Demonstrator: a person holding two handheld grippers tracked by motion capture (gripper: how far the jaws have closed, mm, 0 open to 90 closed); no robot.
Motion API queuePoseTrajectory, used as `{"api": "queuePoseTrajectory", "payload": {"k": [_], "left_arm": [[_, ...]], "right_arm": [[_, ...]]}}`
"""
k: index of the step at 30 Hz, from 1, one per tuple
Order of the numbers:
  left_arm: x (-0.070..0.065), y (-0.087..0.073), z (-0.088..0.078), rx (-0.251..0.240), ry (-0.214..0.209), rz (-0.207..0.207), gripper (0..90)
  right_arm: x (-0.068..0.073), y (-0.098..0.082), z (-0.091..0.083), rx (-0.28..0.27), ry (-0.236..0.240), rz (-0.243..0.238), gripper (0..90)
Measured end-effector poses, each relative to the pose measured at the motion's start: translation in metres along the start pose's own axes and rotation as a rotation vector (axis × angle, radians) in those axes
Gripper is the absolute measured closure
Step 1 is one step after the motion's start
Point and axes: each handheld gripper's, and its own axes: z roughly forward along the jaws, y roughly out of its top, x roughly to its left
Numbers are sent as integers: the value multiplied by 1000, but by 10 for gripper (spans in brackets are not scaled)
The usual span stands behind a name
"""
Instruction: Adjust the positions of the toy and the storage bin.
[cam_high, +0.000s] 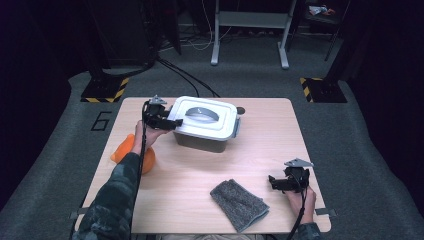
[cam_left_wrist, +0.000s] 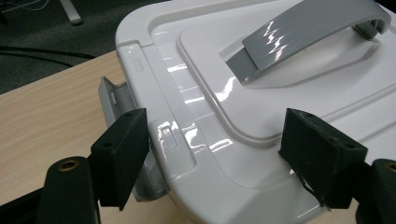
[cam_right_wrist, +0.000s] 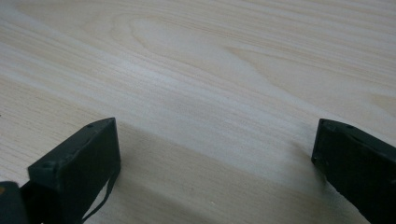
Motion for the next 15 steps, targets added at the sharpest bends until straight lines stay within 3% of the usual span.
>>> {"api": "queuePoseTrajectory", "payload": {"k": [15], "left_arm": [[-15,10,16,2,-37,33,234]], "right_arm": [[0,0,0,0,0,0,3]]}}
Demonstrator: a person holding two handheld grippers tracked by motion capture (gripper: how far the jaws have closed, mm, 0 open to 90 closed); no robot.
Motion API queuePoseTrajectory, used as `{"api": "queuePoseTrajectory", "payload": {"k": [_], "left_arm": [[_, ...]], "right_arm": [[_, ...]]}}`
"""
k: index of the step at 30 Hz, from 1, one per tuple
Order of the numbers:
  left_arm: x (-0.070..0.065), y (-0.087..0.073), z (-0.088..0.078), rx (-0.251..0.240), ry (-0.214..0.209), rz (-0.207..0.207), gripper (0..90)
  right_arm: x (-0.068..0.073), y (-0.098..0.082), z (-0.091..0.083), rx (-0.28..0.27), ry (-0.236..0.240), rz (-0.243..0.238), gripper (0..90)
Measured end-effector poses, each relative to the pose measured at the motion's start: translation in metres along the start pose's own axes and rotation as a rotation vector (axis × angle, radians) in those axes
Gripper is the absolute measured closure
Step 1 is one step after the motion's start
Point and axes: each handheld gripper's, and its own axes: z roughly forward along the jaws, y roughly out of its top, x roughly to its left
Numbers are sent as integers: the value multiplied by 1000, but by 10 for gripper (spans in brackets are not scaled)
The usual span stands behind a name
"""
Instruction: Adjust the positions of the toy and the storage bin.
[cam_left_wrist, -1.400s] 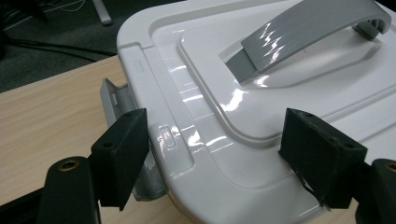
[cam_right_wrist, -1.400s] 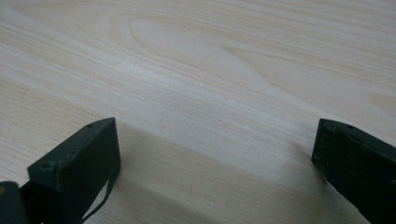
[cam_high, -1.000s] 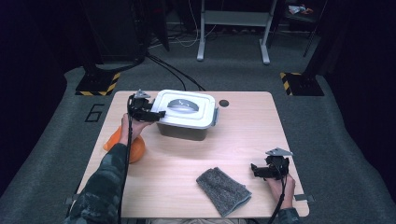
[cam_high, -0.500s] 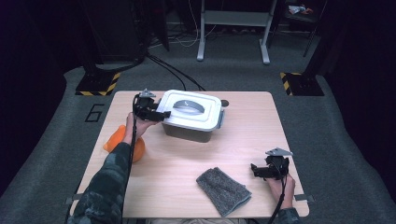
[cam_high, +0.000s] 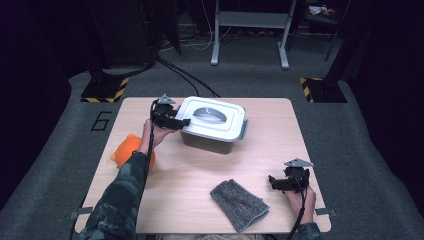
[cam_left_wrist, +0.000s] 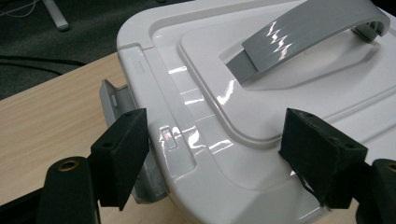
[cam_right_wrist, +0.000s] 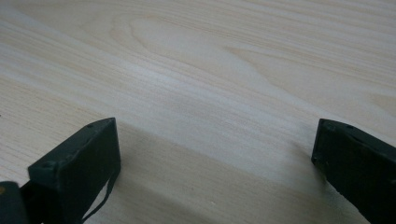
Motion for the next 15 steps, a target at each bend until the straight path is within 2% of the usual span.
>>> {"api": "queuePoseTrajectory", "payload": {"k": [3,4,15], "left_arm": [[-2,1,3,-1,-6,2,233],[-3,1,4,-10,-7,-10,232],[-10,6,12,-10,-31,0,231]], "right_arm": [[0,0,0,2,0,4,3],[0,0,0,1,0,1,3],[0,0,0,0,0,0,3]]}}
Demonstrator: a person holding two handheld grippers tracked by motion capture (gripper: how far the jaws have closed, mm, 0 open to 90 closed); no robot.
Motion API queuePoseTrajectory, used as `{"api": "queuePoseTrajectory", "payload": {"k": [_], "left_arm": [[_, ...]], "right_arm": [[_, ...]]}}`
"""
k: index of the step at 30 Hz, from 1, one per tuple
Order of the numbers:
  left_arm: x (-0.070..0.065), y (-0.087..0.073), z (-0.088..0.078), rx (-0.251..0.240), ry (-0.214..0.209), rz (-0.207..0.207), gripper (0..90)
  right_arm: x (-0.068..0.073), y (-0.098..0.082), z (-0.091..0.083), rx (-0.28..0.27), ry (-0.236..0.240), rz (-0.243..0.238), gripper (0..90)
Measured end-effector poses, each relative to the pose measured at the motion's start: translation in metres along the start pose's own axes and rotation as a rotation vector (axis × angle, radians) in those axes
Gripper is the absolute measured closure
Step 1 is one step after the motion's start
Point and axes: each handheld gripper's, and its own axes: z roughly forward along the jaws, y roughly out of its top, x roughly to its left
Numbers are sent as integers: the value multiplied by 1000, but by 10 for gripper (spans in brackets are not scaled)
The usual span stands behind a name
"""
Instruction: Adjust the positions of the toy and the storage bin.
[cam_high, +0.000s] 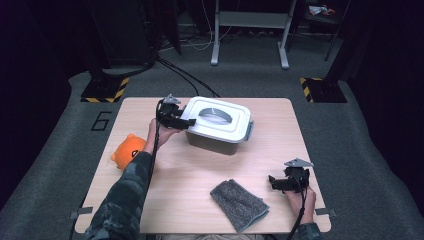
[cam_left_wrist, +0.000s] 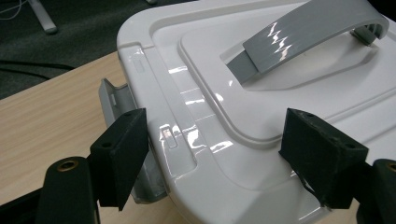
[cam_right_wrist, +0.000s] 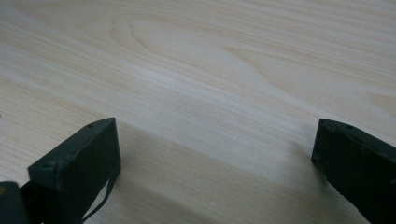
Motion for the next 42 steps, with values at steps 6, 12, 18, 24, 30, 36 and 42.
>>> {"api": "queuePoseTrajectory", "payload": {"k": [6,12,18,24,30,36,42], "left_arm": [[-4,3,4,0,-13,9,231],[-7,4,7,-3,-22,10,231],[-10,5,11,-11,-35,12,231],[-11,7,11,-3,-35,29,229],[-11,7,6,-27,6,6,149],[-15,9,-9,-48,22,-22,105],[-30,3,-38,-75,30,0,80]], "right_arm": [[0,0,0,2,0,4,3],[0,0,0,1,0,0,3],[0,0,0,1,0,-1,3],[0,0,0,1,0,-1,3],[0,0,0,0,0,-1,3],[0,0,0,2,2,0,3],[0,1,0,6,2,7,4]]}}
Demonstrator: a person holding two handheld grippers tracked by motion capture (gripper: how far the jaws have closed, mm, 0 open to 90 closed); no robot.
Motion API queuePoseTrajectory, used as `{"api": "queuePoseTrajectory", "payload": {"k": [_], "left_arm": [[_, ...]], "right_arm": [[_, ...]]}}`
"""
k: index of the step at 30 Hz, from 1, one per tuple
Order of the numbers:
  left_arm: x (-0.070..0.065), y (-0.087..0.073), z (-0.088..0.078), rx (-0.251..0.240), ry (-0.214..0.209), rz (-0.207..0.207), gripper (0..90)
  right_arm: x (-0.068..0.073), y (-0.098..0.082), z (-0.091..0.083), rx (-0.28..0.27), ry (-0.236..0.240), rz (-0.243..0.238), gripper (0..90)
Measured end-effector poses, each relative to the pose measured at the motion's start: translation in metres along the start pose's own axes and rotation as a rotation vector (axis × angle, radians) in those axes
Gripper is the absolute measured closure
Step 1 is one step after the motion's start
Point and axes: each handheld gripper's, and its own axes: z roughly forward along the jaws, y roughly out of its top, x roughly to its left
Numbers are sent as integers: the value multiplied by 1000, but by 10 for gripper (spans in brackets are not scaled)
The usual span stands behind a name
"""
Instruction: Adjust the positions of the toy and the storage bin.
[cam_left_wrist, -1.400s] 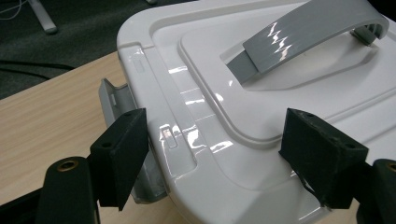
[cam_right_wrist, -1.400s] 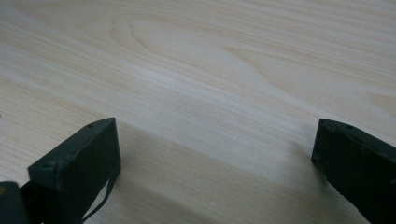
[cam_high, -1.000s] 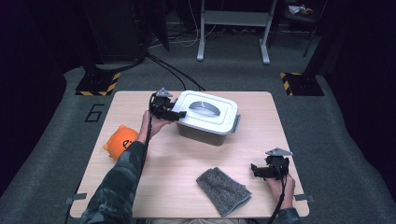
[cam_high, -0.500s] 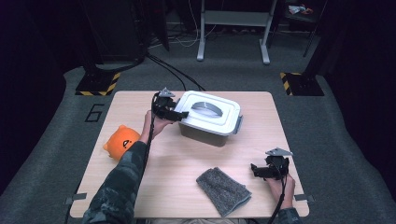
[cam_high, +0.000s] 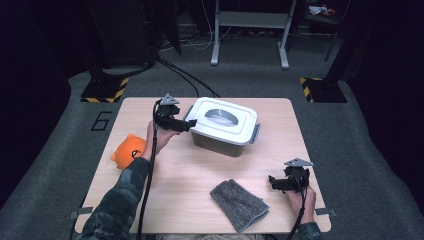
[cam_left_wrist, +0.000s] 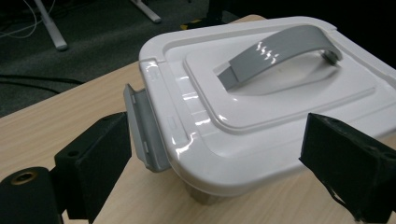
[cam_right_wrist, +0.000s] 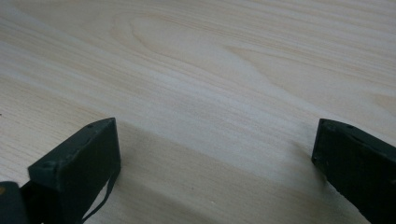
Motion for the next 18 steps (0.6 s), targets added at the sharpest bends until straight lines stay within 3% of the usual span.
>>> {"api": "queuePoseTrajectory", "payload": {"k": [2,5,9,12,14,17,18], "left_arm": [[-3,-1,-4,-9,-5,2,75],[-17,-6,-22,-18,-16,44,60],[-31,-13,-33,-31,-33,63,47],[-46,-27,-44,-41,-52,80,33],[-48,-30,-45,-40,-60,75,29],[-62,-55,-49,-19,-73,89,24],[-62,-55,-49,-19,-73,89,24]], "right_arm": [[-1,0,0,2,5,-14,5],[0,3,0,6,16,-17,10],[-1,8,-2,-3,24,-28,10],[0,18,-9,-20,37,-50,11],[1,22,-11,-29,38,-42,12],[3,35,-18,-51,48,-59,13],[3,35,-18,-51,48,-59,13]]}}
